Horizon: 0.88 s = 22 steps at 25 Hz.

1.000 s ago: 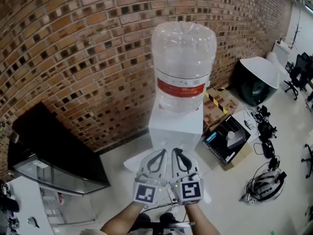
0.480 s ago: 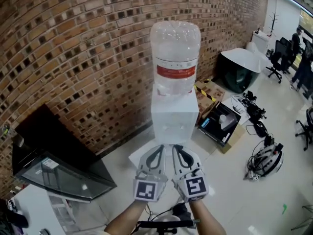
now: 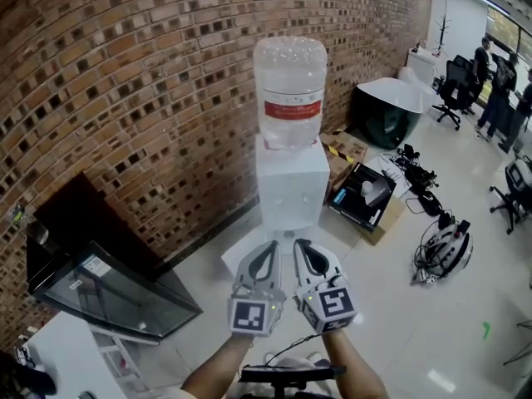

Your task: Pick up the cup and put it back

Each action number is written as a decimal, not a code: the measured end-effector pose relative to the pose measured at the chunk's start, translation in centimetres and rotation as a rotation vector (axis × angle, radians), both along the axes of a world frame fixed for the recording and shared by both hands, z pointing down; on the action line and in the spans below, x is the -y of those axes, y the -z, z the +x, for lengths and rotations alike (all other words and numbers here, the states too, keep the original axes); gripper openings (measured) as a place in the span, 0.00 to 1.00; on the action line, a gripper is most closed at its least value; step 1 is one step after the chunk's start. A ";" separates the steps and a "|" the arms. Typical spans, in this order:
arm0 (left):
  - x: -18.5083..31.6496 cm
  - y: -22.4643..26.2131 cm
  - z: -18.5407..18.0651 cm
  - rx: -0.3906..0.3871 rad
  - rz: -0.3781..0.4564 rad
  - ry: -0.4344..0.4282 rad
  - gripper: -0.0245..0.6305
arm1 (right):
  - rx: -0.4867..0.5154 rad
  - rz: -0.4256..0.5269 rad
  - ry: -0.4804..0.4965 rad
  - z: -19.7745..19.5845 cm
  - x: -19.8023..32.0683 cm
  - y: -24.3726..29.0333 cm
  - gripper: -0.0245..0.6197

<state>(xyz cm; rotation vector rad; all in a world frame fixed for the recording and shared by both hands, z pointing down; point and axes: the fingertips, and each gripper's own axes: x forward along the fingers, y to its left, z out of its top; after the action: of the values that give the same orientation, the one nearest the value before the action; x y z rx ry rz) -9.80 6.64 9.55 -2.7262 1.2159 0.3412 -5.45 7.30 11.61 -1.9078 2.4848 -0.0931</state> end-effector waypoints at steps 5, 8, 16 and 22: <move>-1.3 0.9 0.2 -0.003 0.028 -0.002 0.03 | -0.009 0.027 0.000 0.1 -1.2 0.6 0.04; -1.9 0.8 0.5 0.005 0.027 -0.011 0.03 | -0.017 0.036 -0.002 0.1 -1.8 0.9 0.04; -2.8 1.0 -0.1 0.001 0.028 -0.008 0.03 | -0.029 0.073 0.003 -0.6 -2.5 1.6 0.04; -3.3 0.8 -0.4 0.010 0.024 -0.012 0.03 | -0.049 0.077 -0.006 -0.8 -2.9 1.1 0.04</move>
<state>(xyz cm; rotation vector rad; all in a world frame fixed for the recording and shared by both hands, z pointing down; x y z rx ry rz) -10.19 9.95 8.79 -2.7134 1.1853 0.3406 -6.24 10.18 10.48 -1.9106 2.4739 0.0498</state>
